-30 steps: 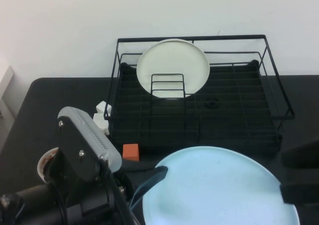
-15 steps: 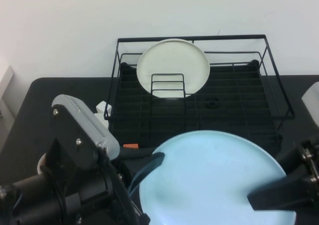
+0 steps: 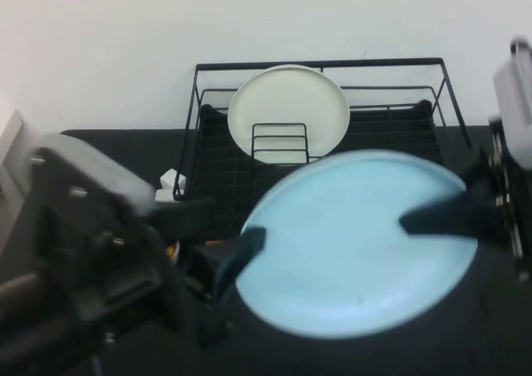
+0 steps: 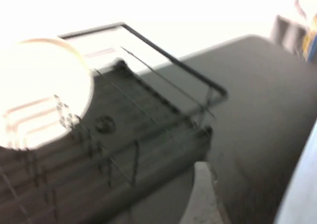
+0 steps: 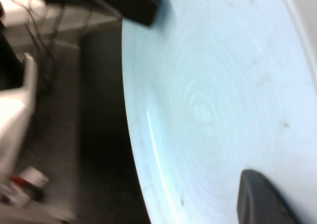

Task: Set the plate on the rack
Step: Hand over the plate, then place the plate on the rack

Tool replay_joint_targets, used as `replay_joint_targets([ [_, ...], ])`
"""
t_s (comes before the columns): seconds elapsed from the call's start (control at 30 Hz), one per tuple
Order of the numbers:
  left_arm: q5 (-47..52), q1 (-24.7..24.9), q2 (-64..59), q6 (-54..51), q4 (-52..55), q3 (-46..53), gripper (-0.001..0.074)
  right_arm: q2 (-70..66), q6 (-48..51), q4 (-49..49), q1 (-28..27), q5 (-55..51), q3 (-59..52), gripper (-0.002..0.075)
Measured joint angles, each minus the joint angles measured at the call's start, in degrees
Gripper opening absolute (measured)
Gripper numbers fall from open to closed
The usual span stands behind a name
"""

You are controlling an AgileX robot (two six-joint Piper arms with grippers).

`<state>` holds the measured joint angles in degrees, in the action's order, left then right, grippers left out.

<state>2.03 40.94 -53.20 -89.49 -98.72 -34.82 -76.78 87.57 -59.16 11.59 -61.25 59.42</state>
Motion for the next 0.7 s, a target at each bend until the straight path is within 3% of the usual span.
replay_joint_targets([
  [0.17, -6.5, 0.2, 7.2, 3.3, -0.4, 0.0, 0.0421, -4.4, 4.1, 4.0, 0.3, -0.3, 10.9, 0.0128],
  [0.23, -9.3, 0.2, 10.4, 3.8, -0.7, 0.0, 0.0328, -7.3, 4.8, 4.7, 0.3, -0.5, 15.7, 0.0128],
  [0.3, -12.1, 0.2, 13.6, 4.0, -0.9, 0.0, 0.0178, -10.9, 5.3, 4.9, 0.3, -0.5, 21.2, 0.0128],
  [0.4, -16.6, 0.2, 17.7, 4.1, -1.1, 0.0, 0.0055, -16.6, 6.8, 4.9, 0.3, -0.7, 29.7, 0.0128],
  [0.6, -27.8, 0.2, 23.7, 8.7, -1.9, 5.8, 0.0004, -29.4, 10.0, 1.5, 0.3, -0.7, 44.7, 0.0127],
  [0.7, -28.3, 0.2, 26.3, 10.9, -2.3, 9.6, 0.0000, -35.8, 12.5, -2.8, 0.3, -0.2, 51.2, 0.0127],
])
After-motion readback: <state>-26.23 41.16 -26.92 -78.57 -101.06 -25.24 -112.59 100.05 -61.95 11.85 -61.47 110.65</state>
